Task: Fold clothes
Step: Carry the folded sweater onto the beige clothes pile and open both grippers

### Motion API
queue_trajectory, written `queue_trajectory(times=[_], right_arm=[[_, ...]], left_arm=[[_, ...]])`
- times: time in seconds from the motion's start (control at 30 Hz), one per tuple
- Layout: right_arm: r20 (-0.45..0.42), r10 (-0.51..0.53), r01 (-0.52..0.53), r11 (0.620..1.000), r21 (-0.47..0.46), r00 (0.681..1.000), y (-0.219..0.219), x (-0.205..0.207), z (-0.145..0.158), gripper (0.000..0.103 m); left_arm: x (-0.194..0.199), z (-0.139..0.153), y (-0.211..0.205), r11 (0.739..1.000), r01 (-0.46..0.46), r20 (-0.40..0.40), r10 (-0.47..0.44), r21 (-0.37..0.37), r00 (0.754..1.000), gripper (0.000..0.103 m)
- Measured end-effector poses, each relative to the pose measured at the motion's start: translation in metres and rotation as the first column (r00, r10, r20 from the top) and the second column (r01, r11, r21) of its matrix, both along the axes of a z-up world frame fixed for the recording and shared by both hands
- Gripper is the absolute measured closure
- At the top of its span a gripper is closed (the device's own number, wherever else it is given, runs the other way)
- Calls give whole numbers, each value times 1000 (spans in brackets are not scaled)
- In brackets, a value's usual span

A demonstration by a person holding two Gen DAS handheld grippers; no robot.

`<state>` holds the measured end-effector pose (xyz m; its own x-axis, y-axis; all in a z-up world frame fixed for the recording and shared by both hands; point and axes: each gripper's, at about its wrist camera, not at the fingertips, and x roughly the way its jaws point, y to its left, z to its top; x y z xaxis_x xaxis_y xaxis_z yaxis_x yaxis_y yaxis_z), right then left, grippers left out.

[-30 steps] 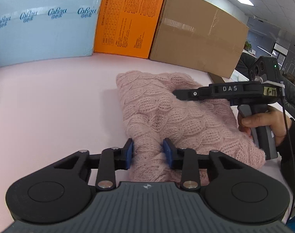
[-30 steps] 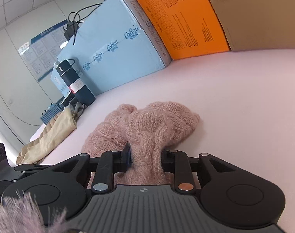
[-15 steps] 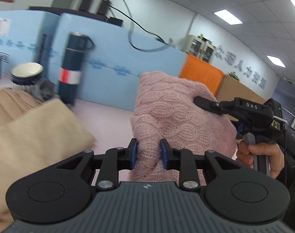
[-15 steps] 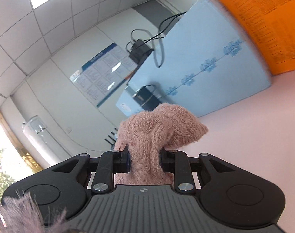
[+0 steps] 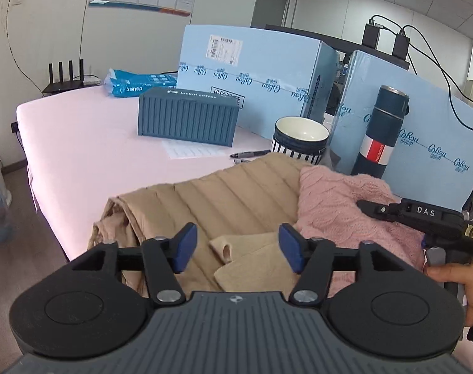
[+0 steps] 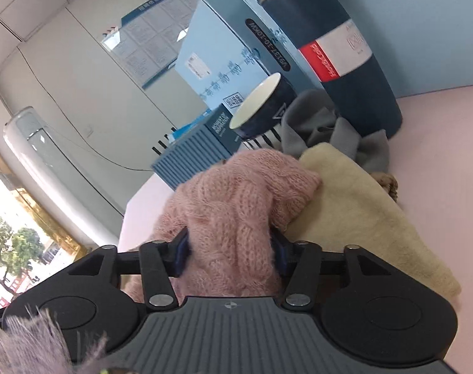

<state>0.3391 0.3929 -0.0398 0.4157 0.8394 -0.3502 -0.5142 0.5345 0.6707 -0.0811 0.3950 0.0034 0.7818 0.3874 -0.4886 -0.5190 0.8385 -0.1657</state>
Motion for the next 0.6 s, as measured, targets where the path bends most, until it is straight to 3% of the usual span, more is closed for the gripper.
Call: queue_trajectory(times=[0.07, 0.1, 0.17, 0.23, 0.43, 0.53, 0.6], right_arm=[[-21, -13, 14, 998, 53, 1000, -15, -1, -6, 45], [-30, -30, 32, 996, 77, 999, -23, -3, -5, 40], [-24, -72, 74, 992, 104, 997, -41, -10, 1, 21], [28, -114, 111, 990, 87, 993, -59, -25, 12, 17], [193, -130, 144, 988, -59, 973, -90, -83, 30, 8], [242, -105, 102, 994, 26, 965, -102, -105, 35, 7], [269, -64, 33, 992, 119, 961, -101, -109, 44, 0]], left_arm=[[-4, -6, -7, 1000, -17, -1, 17, 23, 1000, 33], [-5, -6, -13, 998, -33, -2, 33, 44, 999, 25], [-5, -5, -27, 992, -88, 2, 88, 95, 996, 21], [-6, -4, -43, 986, -103, 10, 103, 133, 995, 20], [0, -9, -92, 986, -90, -4, 92, 141, 996, 16], [4, -17, -113, 988, -85, -24, 88, 127, 996, 16], [5, -21, -124, 991, -72, -19, 75, 115, 997, 16]])
